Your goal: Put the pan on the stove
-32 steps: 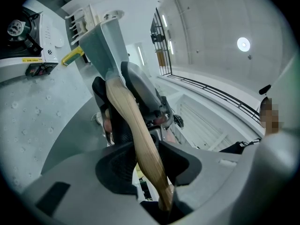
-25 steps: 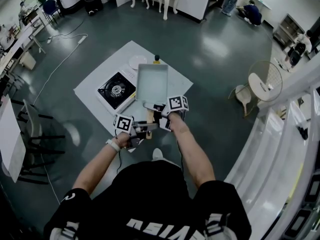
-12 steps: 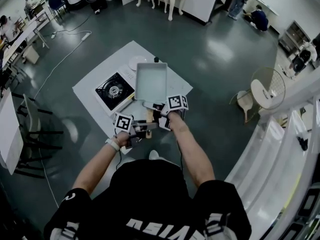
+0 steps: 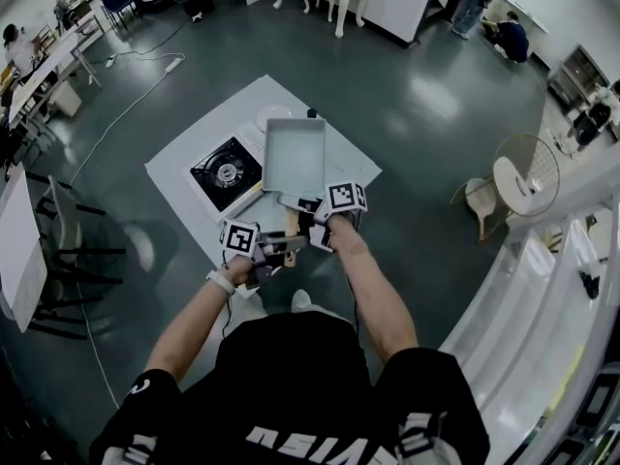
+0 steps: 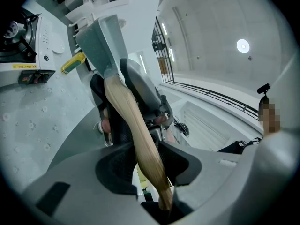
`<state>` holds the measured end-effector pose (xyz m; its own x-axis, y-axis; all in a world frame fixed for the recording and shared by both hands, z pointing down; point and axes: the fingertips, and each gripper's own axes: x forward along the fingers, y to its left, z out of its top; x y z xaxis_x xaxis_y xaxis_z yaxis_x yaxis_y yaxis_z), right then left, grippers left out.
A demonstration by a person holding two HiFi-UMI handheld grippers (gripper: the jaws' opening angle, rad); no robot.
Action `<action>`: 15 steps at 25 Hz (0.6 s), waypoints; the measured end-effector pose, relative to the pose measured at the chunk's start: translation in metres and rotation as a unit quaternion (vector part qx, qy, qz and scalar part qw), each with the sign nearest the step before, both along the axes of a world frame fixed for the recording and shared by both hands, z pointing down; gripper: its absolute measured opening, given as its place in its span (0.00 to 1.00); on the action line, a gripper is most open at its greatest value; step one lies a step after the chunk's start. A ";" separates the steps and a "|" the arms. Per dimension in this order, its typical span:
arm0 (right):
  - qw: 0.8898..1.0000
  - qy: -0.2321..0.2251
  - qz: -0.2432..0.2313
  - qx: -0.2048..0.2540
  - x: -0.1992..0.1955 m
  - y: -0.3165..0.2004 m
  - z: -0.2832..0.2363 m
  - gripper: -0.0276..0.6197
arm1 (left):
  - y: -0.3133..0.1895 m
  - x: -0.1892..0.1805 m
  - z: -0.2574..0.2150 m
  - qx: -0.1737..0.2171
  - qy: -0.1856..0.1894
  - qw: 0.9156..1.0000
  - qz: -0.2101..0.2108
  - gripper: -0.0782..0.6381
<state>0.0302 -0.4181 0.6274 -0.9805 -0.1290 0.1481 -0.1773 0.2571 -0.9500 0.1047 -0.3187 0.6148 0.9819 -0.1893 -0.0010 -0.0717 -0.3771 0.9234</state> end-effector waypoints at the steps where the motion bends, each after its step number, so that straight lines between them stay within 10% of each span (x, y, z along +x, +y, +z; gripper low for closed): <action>1: 1.000 0.000 0.000 0.001 -0.003 0.000 0.000 0.27 | 0.000 -0.002 -0.001 -0.001 0.005 1.000 0.001 0.28; 15: 1.000 0.002 -0.001 -0.001 -0.032 -0.006 0.002 0.27 | -0.007 -0.034 -0.005 0.027 -0.009 1.000 -0.001 0.28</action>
<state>-0.0021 -0.4238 0.6289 -0.9800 -0.1266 0.1532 -0.1814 0.2551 -0.9497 0.0705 -0.3256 0.6098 0.9817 -0.1904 0.0065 -0.0887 -0.4270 0.8999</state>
